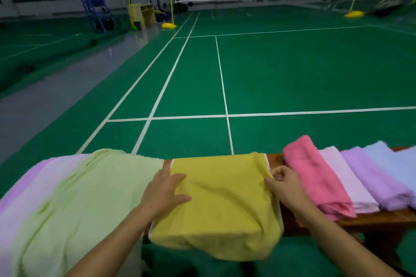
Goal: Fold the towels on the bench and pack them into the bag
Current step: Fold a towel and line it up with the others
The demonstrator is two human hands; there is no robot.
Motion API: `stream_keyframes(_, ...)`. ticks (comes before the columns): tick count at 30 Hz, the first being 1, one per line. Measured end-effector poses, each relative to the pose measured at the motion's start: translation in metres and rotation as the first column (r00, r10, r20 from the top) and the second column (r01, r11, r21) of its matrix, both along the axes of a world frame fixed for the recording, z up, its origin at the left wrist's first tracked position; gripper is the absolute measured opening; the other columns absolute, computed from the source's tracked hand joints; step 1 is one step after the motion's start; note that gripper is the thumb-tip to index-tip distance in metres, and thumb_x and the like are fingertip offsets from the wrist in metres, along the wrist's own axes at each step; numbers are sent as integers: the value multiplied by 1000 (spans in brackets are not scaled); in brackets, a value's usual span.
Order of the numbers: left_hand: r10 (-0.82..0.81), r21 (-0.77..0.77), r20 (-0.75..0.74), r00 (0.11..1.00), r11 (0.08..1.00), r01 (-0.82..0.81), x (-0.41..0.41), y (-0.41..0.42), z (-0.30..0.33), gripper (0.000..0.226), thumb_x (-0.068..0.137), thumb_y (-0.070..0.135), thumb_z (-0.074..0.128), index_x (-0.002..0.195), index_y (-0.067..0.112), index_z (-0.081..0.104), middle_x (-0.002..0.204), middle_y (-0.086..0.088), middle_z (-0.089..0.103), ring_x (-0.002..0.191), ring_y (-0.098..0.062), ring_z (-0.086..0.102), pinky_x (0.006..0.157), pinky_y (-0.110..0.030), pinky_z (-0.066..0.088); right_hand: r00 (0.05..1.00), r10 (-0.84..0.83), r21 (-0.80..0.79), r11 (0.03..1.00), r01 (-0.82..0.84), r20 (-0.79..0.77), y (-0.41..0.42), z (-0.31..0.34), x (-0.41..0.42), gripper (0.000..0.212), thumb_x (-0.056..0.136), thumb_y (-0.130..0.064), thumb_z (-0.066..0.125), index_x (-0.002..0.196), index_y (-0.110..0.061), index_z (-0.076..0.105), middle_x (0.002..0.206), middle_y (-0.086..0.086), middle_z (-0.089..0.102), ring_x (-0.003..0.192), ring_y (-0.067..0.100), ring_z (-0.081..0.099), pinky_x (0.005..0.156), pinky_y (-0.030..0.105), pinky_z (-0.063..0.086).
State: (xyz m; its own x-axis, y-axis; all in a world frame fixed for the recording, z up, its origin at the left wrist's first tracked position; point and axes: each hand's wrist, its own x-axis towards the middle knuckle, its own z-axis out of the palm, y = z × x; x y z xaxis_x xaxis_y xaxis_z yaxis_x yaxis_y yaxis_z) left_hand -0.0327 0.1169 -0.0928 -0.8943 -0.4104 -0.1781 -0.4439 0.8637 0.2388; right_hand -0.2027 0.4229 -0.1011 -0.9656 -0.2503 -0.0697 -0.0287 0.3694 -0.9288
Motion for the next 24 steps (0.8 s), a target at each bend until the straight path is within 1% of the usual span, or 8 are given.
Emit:
stream_keyframes(2, 131, 46, -60, 990, 991, -129, -2, 4, 0, 85, 78, 67, 82, 149, 35, 50, 163, -2, 35, 143, -27, 41, 114, -46, 42, 996, -1, -8, 1000, 2, 91, 5, -4, -3, 28, 85, -2, 74, 107, -12, 60, 103, 3, 66, 91, 16, 63, 69, 28, 47)
stream_keyframes(6, 286, 275, -103, 953, 929, -249, -1, -6, -4, 90, 74, 50, 92, 150, 32, 47, 146, -9, 54, 123, -26, 57, 106, -45, 50, 993, 97, 4, 995, -98, 73, 11, 2, -3, 50, 87, -2, 74, 130, -24, 61, 125, -5, 57, 104, 8, 58, 72, 16, 44)
stream_keyframes(9, 301, 456, -77, 951, 858, -235, 3, -10, 0, 81, 84, 34, 89, 152, 34, 46, 141, -5, 57, 116, -24, 61, 96, -43, 56, 969, 178, -54, 984, -171, 169, 13, 5, 1, 44, 91, -4, 73, 128, -29, 70, 126, -1, 63, 99, 8, 63, 72, 18, 50)
stream_keyframes(12, 308, 694, -80, 948, 700, -169, 8, -10, 11, 63, 91, 21, 83, 146, 33, 55, 136, -2, 57, 103, -12, 64, 74, -25, 60, 955, 193, -108, 979, -173, 226, 12, 3, 3, 30, 92, -6, 75, 112, -29, 81, 127, -2, 65, 108, 10, 63, 85, 27, 56)
stream_keyframes(14, 325, 794, -89, 942, 594, -129, 11, -14, 17, 49, 89, 20, 83, 134, 34, 67, 138, -5, 62, 109, -19, 69, 80, -31, 63, 953, 182, -164, 976, -145, 243, 11, 5, 3, 24, 91, -7, 78, 99, -28, 85, 126, 5, 70, 112, 19, 67, 95, 37, 59)
stream_keyframes(19, 401, 802, -282, 872, 598, -16, 12, -18, 33, 19, 88, 20, 85, 106, 26, 83, 128, -4, 71, 109, -21, 72, 72, -28, 60, 972, 152, -215, 970, -112, 180, 14, 29, 1, 15, 91, -17, 80, 103, -26, 83, 125, 3, 68, 110, 18, 65, 75, 31, 55)
stream_keyframes(22, 421, 807, -363, 831, 588, 54, 13, -18, 49, 22, 85, 17, 86, 105, 27, 84, 117, 2, 76, 106, -18, 72, 74, -27, 60, 974, 186, -285, 948, -143, 131, 18, 44, -1, 28, 88, -14, 82, 115, -23, 80, 127, -1, 68, 110, 13, 67, 72, 21, 56)
stream_keyframes(24, 439, 850, -372, 818, 515, 110, 14, -21, 58, 31, 83, 13, 86, 111, 26, 83, 117, 1, 78, 109, -20, 73, 83, -32, 62, 965, 221, -372, 915, -155, 140, 18, 52, -2, 36, 86, -7, 82, 121, -17, 78, 122, 4, 74, 104, 13, 73, 75, 19, 59)
